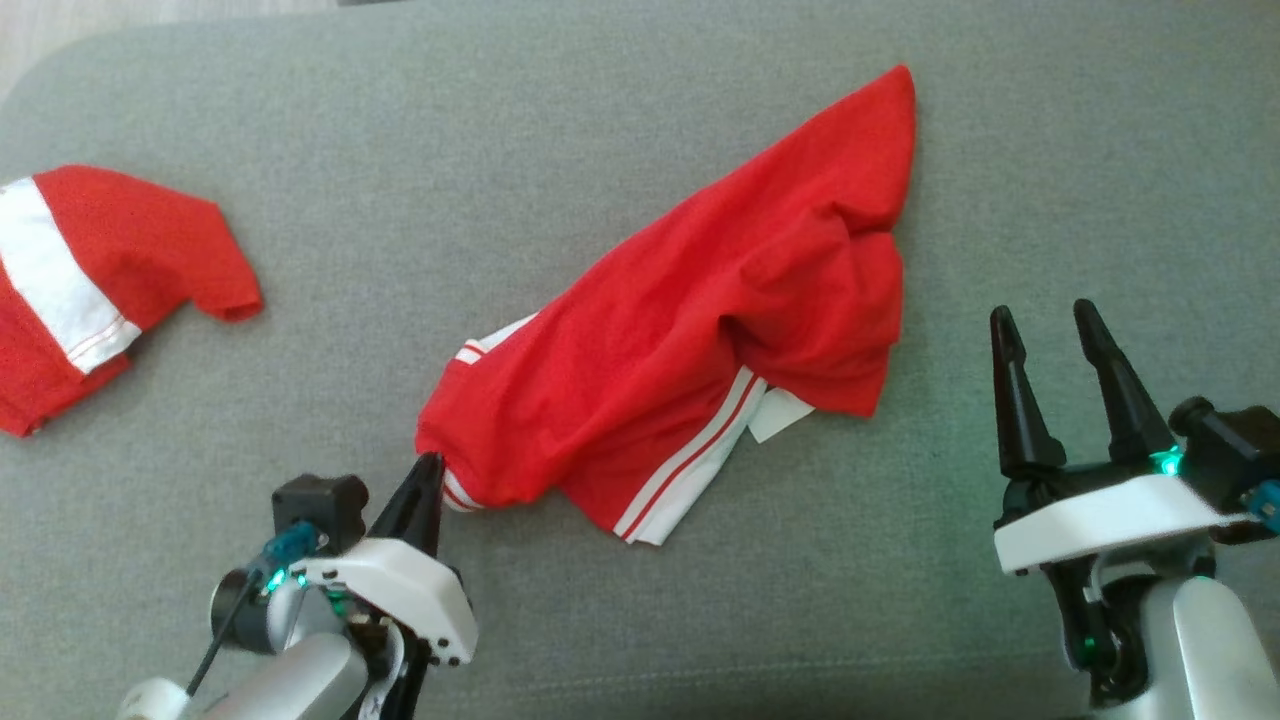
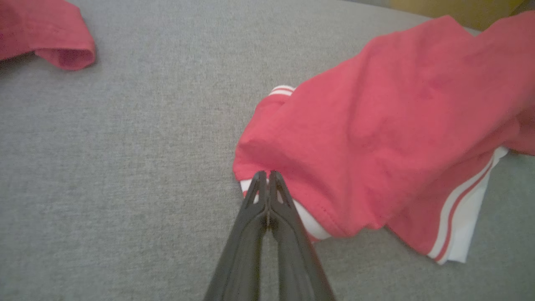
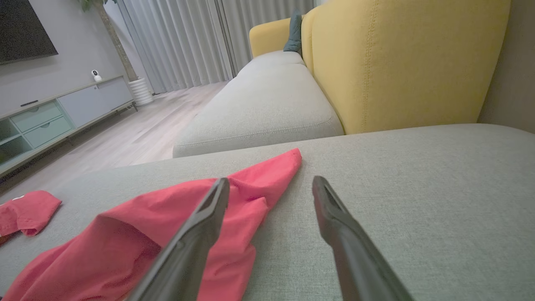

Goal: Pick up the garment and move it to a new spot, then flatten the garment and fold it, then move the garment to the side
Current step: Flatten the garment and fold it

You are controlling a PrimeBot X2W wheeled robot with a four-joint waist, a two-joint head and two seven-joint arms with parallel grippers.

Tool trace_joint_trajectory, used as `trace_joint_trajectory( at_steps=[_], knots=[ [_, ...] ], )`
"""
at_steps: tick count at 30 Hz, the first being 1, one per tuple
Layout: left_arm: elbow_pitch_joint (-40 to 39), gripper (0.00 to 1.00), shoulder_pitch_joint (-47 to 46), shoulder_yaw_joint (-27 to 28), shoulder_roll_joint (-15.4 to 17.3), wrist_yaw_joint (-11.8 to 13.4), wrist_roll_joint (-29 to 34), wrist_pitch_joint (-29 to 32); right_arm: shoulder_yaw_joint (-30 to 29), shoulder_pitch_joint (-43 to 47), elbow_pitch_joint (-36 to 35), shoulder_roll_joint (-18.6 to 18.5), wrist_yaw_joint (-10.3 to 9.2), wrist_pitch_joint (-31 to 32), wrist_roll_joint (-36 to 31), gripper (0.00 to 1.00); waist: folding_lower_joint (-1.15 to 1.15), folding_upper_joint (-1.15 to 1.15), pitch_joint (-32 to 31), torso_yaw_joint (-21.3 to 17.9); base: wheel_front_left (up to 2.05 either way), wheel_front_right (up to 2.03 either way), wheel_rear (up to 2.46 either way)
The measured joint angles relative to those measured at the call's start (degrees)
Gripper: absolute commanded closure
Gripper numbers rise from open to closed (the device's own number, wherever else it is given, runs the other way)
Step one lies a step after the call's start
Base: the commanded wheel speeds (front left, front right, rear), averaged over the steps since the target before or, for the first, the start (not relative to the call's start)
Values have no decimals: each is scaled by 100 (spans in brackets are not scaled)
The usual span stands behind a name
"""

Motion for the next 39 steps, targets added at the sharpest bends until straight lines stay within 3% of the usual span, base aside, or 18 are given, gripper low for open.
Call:
trace_joint_trajectory(
  at_steps=[1, 2, 6, 14, 22, 39],
  knots=[
    [-36, 7, 106, 252, -145, -47, 169, 0, -7, 37, -1, 1, 0, 2, 0, 0, 0, 0, -60, -1, 0, 0, 0],
    [-114, 0, 161, 446, -227, -53, 334, -1, -25, 36, -5, 1, 0, 3, 0, 0, 0, 0, -93, -1, 0, 0, 0],
    [-526, 0, 417, 1274, -456, -55, 1042, -8, -89, 38, -55, -3, 0, 71, -44, 0, 0, 0, -243, -11, 0, 0, 0],
    [-973, 0, 1065, 2517, -632, -342, 1968, -9, -94, 260, -113, -147, 0, 234, -105, 0, 0, 0, -573, -22, 0, 0, 0],
    [-991, 0, 1384, 2929, -671, -531, 2332, -9, -81, 393, -146, -172, 0, 346, -105, 0, 0, 0, -757, -34, 0, 0, 0],
    [-913, 0, 1518, 3138, -926, -783, 2703, -9, -58, 481, -180, -188, 0, 399, -101, 0, 0, 0, -738, 6, 0, 0, 0]
  ],
)
